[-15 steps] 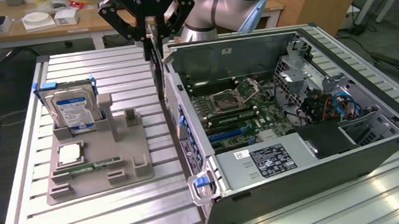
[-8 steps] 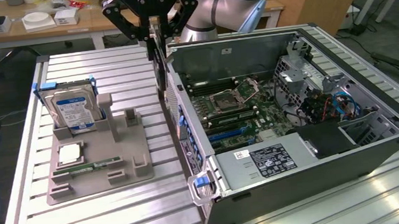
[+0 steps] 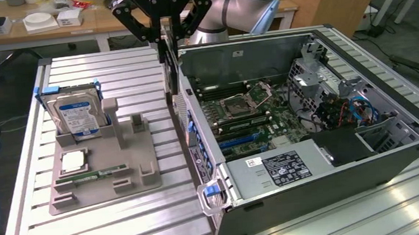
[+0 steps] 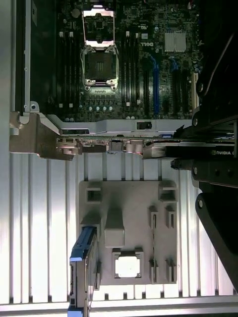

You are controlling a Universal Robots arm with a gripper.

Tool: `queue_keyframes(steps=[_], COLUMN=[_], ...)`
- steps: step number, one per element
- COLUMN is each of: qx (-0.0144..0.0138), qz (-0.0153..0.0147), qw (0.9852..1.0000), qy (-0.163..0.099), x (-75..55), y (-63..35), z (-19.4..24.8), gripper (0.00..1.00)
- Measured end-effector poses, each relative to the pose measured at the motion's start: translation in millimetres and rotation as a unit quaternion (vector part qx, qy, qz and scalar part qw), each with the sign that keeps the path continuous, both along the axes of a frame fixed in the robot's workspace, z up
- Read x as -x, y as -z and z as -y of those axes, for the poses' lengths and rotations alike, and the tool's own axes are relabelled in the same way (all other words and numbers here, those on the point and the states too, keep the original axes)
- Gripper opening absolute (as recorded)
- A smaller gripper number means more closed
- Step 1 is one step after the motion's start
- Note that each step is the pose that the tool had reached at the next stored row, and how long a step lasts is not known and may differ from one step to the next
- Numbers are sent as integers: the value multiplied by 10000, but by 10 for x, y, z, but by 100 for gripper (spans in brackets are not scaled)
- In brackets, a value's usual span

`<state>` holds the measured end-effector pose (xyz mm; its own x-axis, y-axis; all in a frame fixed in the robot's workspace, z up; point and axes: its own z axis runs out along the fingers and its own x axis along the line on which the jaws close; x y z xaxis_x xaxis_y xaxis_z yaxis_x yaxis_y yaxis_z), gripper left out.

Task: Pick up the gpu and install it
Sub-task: 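Pick up the gpu and move the gpu toward the slot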

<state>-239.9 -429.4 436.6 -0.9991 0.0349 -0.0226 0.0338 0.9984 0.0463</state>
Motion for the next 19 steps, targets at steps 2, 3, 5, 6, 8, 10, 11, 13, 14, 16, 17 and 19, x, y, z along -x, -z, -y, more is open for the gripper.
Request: queue_keyframes(steps=[2, 3, 5, 6, 8, 10, 11, 13, 14, 16, 17, 19], qx=[0, 0, 0, 0, 0, 0, 0, 0, 0, 0, 0, 0], qz=[0, 0, 0, 0, 0, 0, 0, 0, 0, 0, 0, 0], qw=[10000, 10000, 10000, 10000, 10000, 10000, 10000, 10000, 10000, 10000, 10000, 10000], qy=[0, 0, 0, 0, 0, 0, 0, 0, 0, 0, 0, 0], x=[-17, -25, -39, -46, -60, -76, -84, -101, -110, -125, -132, -146], y=[0, 0, 0, 0, 0, 0, 0, 0, 0, 0, 0, 0], z=[1, 1, 2, 3, 4, 6, 6, 7, 7, 8, 8, 9], gripper=[26, 26, 26, 26, 26, 26, 26, 26, 26, 26, 26, 26])
